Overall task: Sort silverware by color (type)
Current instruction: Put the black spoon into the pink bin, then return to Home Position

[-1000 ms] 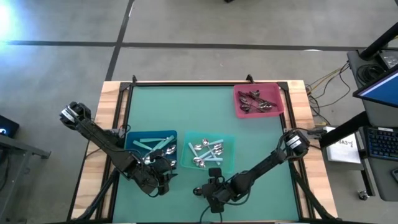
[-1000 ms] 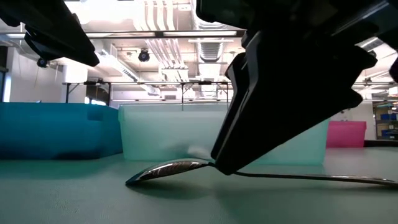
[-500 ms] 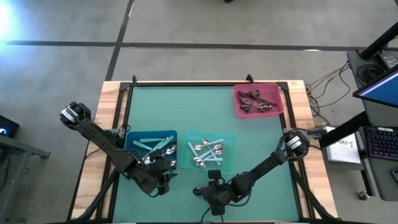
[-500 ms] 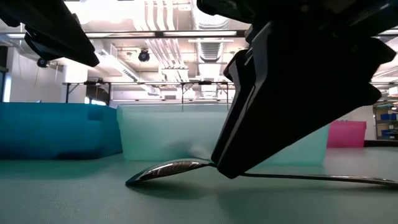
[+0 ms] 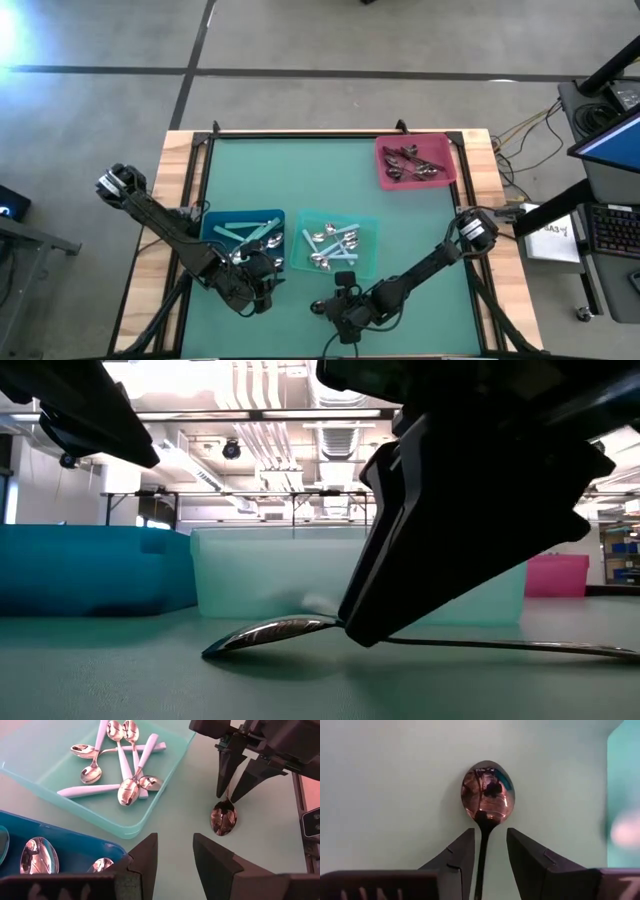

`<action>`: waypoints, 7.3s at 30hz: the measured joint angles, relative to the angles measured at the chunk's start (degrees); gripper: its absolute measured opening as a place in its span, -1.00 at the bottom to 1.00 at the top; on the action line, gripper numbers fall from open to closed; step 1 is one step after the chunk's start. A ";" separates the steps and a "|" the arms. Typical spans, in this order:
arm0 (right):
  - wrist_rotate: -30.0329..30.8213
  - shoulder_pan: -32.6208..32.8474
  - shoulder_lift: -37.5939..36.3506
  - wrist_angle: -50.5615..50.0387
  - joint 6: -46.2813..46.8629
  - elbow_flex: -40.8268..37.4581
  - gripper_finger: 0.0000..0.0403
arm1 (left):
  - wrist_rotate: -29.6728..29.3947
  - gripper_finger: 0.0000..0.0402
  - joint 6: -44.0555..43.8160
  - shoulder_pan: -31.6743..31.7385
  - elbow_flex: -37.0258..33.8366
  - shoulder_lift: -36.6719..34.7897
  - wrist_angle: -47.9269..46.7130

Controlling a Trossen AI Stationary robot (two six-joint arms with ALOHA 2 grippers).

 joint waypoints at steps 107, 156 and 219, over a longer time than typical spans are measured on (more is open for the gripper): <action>-1.43 -9.27 -1.93 -24.26 0.48 7.06 -0.41 | 3.39 -0.46 1.25 -0.01 -0.02 0.01 -1.53; -4.87 -5.62 -3.12 -20.93 0.59 6.31 -0.95 | 3.45 -0.46 1.25 -0.01 -0.02 -0.02 -2.28; -18.32 -68.55 -74.52 -7.35 -17.59 -41.49 -0.30 | -5.61 -0.46 9.48 5.91 2.27 -0.21 1.78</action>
